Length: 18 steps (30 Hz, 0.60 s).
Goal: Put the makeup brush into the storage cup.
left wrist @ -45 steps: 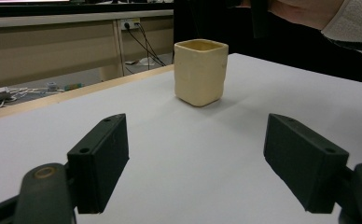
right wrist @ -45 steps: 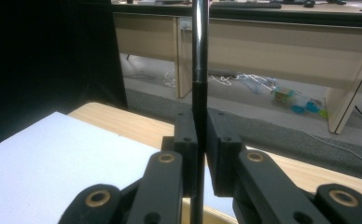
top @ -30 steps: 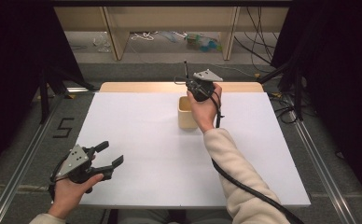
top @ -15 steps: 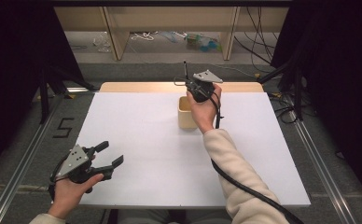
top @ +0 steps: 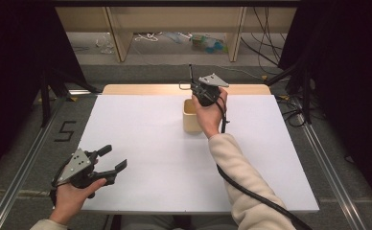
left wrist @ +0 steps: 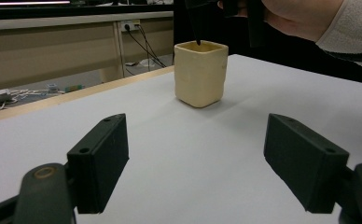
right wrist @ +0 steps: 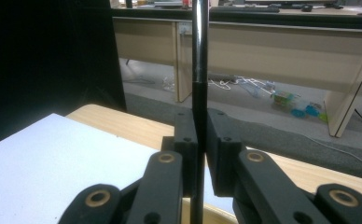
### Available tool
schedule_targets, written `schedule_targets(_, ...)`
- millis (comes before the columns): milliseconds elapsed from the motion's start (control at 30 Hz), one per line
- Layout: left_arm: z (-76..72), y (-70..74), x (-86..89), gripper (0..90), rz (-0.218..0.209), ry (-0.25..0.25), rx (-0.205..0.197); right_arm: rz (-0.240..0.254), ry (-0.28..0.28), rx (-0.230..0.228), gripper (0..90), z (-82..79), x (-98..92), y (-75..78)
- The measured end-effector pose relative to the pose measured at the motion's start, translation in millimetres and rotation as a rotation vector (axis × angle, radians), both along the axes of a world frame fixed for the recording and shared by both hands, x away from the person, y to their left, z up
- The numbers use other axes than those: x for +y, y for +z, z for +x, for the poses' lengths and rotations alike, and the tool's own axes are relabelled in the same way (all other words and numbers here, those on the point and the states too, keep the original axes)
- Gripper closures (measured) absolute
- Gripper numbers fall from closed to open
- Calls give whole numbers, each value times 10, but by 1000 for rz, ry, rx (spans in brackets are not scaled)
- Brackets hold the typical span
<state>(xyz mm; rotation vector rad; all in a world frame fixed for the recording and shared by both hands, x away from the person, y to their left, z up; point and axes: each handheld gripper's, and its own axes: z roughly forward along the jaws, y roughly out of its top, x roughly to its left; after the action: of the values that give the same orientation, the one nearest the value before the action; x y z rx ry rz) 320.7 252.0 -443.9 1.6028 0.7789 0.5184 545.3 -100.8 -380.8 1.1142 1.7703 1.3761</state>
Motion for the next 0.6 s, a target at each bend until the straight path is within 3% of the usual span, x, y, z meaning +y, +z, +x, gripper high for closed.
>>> schedule_targets(467,-1,0,0,218,2,0,0,1,4,-5,841,-19,8,-20)
schedule_targets(500,5,14,36,218,54,38,-33,-1,5,-5,841,-20,9,-23)
schedule_targets(600,6,13,36,218,54,37,-34,1,4,-6,841,-20,14,-35)
